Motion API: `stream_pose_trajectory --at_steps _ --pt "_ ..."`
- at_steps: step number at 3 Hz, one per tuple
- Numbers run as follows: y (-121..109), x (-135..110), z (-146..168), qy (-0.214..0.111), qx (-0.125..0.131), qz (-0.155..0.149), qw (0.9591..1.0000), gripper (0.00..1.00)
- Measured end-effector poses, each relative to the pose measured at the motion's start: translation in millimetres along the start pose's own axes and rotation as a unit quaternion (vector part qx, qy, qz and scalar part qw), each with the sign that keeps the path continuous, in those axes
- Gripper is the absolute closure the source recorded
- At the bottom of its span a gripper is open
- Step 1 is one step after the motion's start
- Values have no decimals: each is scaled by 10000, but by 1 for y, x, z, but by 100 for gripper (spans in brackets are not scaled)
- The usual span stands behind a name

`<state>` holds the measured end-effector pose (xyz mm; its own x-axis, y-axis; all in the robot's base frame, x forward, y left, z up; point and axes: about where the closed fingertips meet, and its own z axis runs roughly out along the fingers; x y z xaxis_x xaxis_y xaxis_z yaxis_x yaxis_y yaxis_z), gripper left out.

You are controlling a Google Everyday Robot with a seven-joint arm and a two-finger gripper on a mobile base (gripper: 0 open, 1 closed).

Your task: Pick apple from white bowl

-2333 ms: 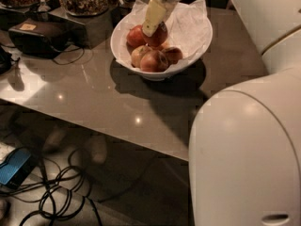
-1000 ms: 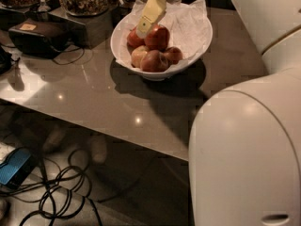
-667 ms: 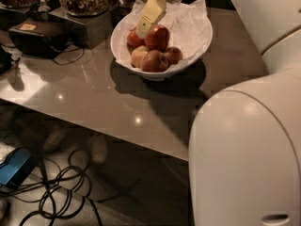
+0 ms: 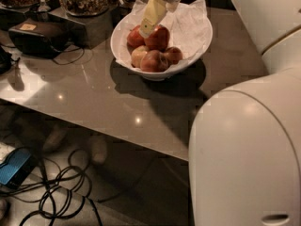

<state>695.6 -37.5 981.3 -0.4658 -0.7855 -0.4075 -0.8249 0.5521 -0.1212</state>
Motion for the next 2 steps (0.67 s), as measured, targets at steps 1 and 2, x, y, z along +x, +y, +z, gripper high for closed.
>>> stream_pose_trajectory --at_steps 1,2 --pt "0 0 0 0 0 0 10000 5" --pt "0 0 0 0 0 0 10000 0"
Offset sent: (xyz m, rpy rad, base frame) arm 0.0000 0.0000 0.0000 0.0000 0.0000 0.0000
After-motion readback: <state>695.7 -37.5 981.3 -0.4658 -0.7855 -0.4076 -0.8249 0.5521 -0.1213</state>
